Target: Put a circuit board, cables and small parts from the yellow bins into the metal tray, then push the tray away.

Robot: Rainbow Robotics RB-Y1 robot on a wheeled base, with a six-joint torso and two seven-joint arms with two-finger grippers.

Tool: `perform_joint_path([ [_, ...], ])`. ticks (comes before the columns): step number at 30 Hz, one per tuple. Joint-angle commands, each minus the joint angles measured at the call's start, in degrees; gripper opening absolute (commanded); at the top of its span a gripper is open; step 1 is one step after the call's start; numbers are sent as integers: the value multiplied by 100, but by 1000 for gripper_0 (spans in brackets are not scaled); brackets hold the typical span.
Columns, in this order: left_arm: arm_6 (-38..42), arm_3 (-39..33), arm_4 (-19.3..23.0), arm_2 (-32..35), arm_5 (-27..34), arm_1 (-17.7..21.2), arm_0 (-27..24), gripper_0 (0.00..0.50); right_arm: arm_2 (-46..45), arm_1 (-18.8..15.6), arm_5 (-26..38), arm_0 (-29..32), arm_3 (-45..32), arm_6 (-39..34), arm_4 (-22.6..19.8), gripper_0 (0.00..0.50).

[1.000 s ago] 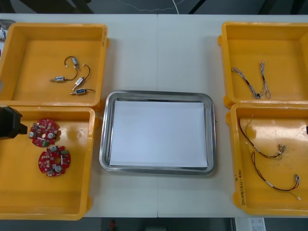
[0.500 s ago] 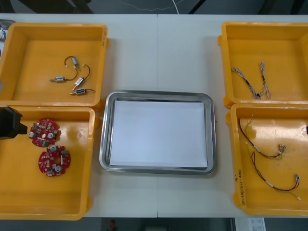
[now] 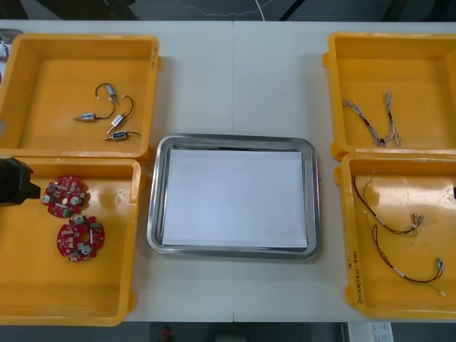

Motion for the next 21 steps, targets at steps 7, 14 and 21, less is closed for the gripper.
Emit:
perform_joint_path([
  [7,-261,-170,40,172,34,237,77,500,-30,-260,15,71,-43,-187,12,500],
  [14,-261,-170,40,172,34,237,77,500,-30,-260,15,71,-43,-187,12,500],
  [21,-261,-170,40,172,34,237,77,500,-30,-260,15,71,-43,-187,12,500],
])
